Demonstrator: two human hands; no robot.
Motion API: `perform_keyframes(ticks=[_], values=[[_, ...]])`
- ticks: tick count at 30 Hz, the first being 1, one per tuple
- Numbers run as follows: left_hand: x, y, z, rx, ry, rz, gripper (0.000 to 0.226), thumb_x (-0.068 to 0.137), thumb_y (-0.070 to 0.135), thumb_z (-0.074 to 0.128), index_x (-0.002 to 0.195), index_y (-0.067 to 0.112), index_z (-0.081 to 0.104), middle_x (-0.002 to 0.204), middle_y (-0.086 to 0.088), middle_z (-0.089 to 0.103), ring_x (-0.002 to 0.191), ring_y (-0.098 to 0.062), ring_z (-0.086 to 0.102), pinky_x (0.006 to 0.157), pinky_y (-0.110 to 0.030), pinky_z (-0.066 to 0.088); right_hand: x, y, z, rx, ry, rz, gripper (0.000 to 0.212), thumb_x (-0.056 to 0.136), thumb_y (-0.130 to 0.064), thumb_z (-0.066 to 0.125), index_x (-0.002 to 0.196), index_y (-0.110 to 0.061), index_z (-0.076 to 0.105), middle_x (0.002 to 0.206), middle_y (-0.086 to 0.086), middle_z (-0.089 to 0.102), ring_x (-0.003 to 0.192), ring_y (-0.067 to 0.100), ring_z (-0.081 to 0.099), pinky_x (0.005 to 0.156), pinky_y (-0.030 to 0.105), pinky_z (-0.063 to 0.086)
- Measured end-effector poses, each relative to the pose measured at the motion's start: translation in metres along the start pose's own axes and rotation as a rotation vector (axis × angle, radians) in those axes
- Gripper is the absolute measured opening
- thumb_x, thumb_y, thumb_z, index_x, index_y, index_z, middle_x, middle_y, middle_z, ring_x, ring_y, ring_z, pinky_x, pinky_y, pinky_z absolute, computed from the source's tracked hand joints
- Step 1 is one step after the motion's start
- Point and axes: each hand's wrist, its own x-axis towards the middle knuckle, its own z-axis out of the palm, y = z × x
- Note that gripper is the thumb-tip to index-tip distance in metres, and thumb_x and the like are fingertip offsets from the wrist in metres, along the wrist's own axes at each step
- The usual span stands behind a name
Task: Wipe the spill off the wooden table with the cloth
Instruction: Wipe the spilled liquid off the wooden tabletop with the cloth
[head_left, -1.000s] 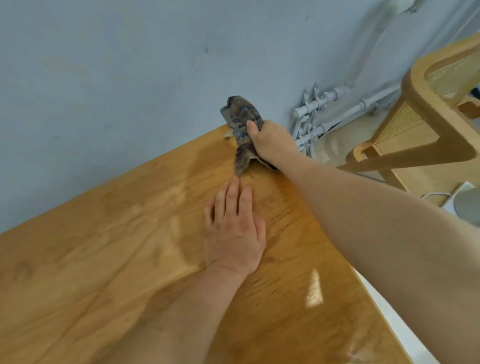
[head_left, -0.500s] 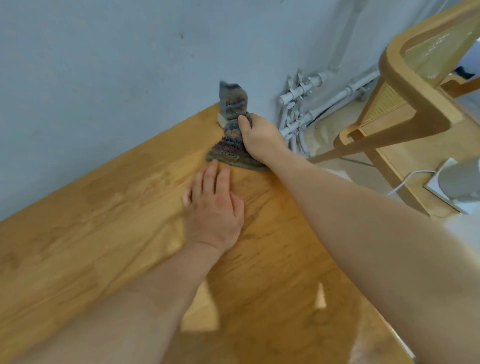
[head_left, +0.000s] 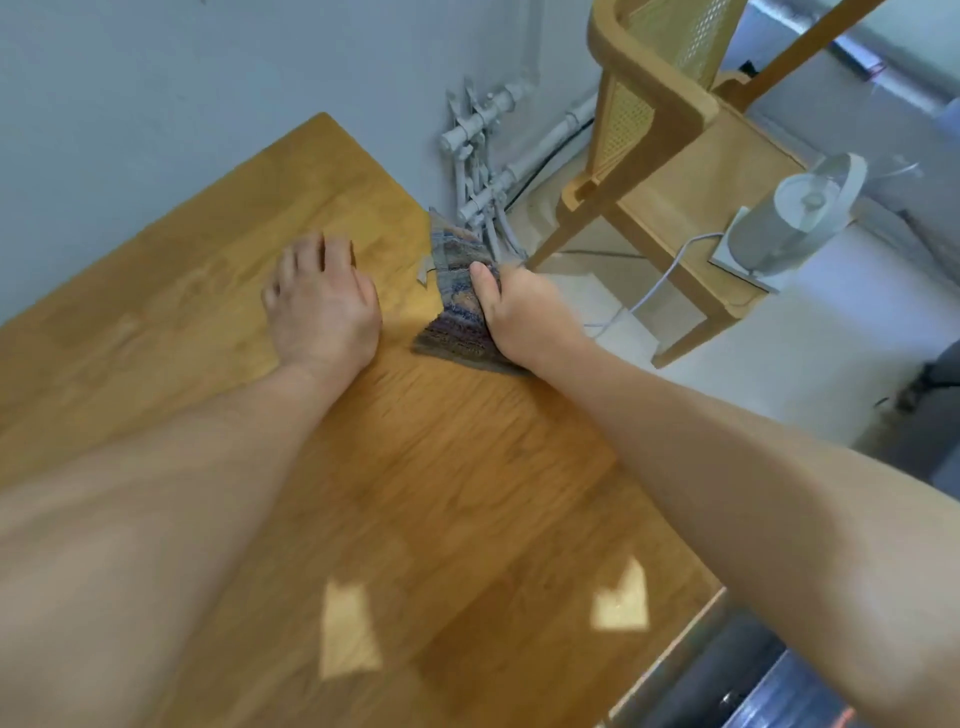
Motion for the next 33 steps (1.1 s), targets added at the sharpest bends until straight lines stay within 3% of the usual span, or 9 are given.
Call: perform_keyframes(ticks=[4, 9, 12, 16, 19, 22, 26, 30, 33], values=[[-0.025, 0.017, -0.002, 0.009, -0.079, 0.07, 0.041, 0.097, 0.029, 0.031, 0.132, 0.009, 0.04, 0.148, -0.021, 0.032, 0.133, -0.039, 0.03, 0.105, -0.056, 0.029, -0.06, 0.034, -0.016, -0.097, 0.006, 0.088, 0.051, 0.102, -0.051, 0.025, 0.065, -0.018, 0.038, 0.064, 0.004, 0.049, 0.065, 0.028, 0.051, 0.061, 0.038, 0.041], [-0.106, 0.062, -0.004, 0.011, -0.296, 0.234, 0.056, 0.1, 0.037, 0.02, 0.152, 0.017, 0.01, 0.16, -0.009, 0.001, 0.147, -0.025, -0.002, 0.117, -0.047, 0.001, -0.134, 0.075, -0.038, -0.129, -0.03, 0.199, 0.061, 0.1, -0.057, 0.02, 0.063, -0.016, 0.046, 0.065, 0.004, 0.053, 0.071, 0.03, 0.055, 0.065, 0.037, 0.041], [-0.155, 0.082, -0.007, 0.026, -0.334, 0.318, 0.058, 0.1, 0.037, 0.019, 0.153, 0.017, 0.005, 0.161, -0.007, -0.001, 0.147, -0.024, -0.003, 0.118, -0.046, 0.0, -0.175, 0.098, -0.045, -0.122, -0.026, 0.296, 0.064, 0.1, -0.059, 0.018, 0.07, -0.015, 0.054, 0.075, 0.007, 0.061, 0.079, 0.03, 0.058, 0.07, 0.038, 0.045], [-0.199, 0.086, -0.017, 0.088, -0.455, 0.416, 0.059, 0.1, 0.038, 0.013, 0.152, 0.016, -0.007, 0.159, -0.005, -0.013, 0.146, -0.022, -0.011, 0.119, -0.041, 0.0, -0.222, 0.118, -0.041, 0.119, 0.114, 0.501, 0.06, 0.101, -0.054, 0.023, 0.087, -0.012, 0.063, 0.095, 0.017, 0.067, 0.092, 0.036, 0.061, 0.084, 0.042, 0.049], [-0.231, 0.076, -0.029, 0.102, -0.497, 0.501, 0.059, 0.101, 0.038, 0.013, 0.152, 0.017, -0.007, 0.16, -0.005, -0.012, 0.147, -0.021, -0.01, 0.118, -0.04, 0.001, -0.238, 0.112, -0.024, 0.541, 0.311, 0.657, 0.051, 0.103, -0.046, 0.028, 0.109, -0.008, 0.061, 0.113, 0.018, 0.066, 0.107, 0.036, 0.06, 0.095, 0.044, 0.047], [-0.257, 0.059, -0.039, 0.082, -0.531, 0.531, 0.058, 0.101, 0.037, 0.015, 0.152, 0.02, -0.006, 0.16, -0.003, -0.01, 0.147, -0.02, -0.008, 0.118, -0.038, 0.002, -0.252, 0.081, 0.006, 0.732, 0.454, 0.774, 0.047, 0.104, -0.042, 0.029, 0.128, -0.007, 0.049, 0.124, 0.017, 0.06, 0.113, 0.035, 0.056, 0.093, 0.04, 0.045], [-0.285, 0.03, -0.05, 0.053, -0.549, 0.594, 0.057, 0.101, 0.035, 0.02, 0.153, 0.024, -0.002, 0.16, 0.002, -0.009, 0.147, -0.017, -0.007, 0.119, -0.037, 0.006, -0.282, 0.031, 0.053, 0.772, 0.556, 0.88, 0.046, 0.105, -0.036, 0.03, 0.137, -0.005, 0.039, 0.126, 0.019, 0.059, 0.114, 0.038, 0.056, 0.089, 0.039, 0.044], [-0.308, -0.018, -0.051, 0.042, -0.496, 0.609, 0.056, 0.102, 0.033, 0.024, 0.153, 0.026, 0.003, 0.161, 0.004, -0.004, 0.147, -0.015, -0.006, 0.118, -0.034, 0.004, -0.317, -0.01, 0.112, 0.673, 0.628, 0.896, 0.049, 0.102, -0.043, 0.028, 0.139, -0.012, 0.038, 0.127, 0.013, 0.059, 0.11, 0.034, 0.059, 0.088, 0.041, 0.049], [-0.324, -0.058, -0.051, 0.028, -0.41, 0.599, 0.053, 0.098, 0.033, 0.027, 0.151, 0.025, 0.022, 0.159, -0.002, 0.017, 0.146, -0.02, 0.011, 0.116, -0.041, 0.013, -0.335, -0.028, 0.138, 0.668, 0.606, 0.858, 0.058, 0.099, -0.05, 0.023, 0.144, -0.014, 0.032, 0.137, 0.011, 0.053, 0.112, 0.03, 0.058, 0.09, 0.043, 0.05]])
